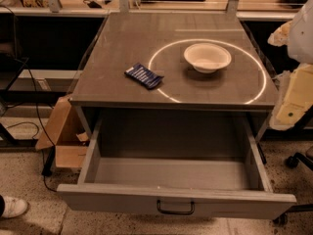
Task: Place rxbar blueberry into top drawer
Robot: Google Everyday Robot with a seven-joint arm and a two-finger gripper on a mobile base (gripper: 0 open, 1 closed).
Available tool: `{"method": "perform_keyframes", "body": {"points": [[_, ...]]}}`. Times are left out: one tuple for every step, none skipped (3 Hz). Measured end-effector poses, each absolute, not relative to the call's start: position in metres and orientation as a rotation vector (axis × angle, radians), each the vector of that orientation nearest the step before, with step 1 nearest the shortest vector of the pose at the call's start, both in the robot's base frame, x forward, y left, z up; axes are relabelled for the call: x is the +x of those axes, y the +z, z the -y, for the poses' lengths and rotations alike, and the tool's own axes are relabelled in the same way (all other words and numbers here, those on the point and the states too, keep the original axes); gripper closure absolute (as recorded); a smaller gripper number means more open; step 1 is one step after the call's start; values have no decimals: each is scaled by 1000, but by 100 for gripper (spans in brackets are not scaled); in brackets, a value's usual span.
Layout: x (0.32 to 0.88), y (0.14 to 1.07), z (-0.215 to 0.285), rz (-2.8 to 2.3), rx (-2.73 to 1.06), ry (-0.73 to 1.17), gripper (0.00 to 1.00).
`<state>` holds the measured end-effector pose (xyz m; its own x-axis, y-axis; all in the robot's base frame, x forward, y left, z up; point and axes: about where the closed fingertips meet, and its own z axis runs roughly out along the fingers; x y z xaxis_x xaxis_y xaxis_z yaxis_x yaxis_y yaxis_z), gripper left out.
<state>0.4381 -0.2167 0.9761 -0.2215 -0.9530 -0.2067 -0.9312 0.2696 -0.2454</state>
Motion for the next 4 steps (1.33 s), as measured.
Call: {"method": "perform_keyframes", "body": {"points": [[438,976,217,-2232,-1725,-98,0],[438,973,201,-2265,-1734,-85,0],[438,974,183,-2257,-1737,-67,0],[447,970,152,-2253,-1761,-28,0]]}}
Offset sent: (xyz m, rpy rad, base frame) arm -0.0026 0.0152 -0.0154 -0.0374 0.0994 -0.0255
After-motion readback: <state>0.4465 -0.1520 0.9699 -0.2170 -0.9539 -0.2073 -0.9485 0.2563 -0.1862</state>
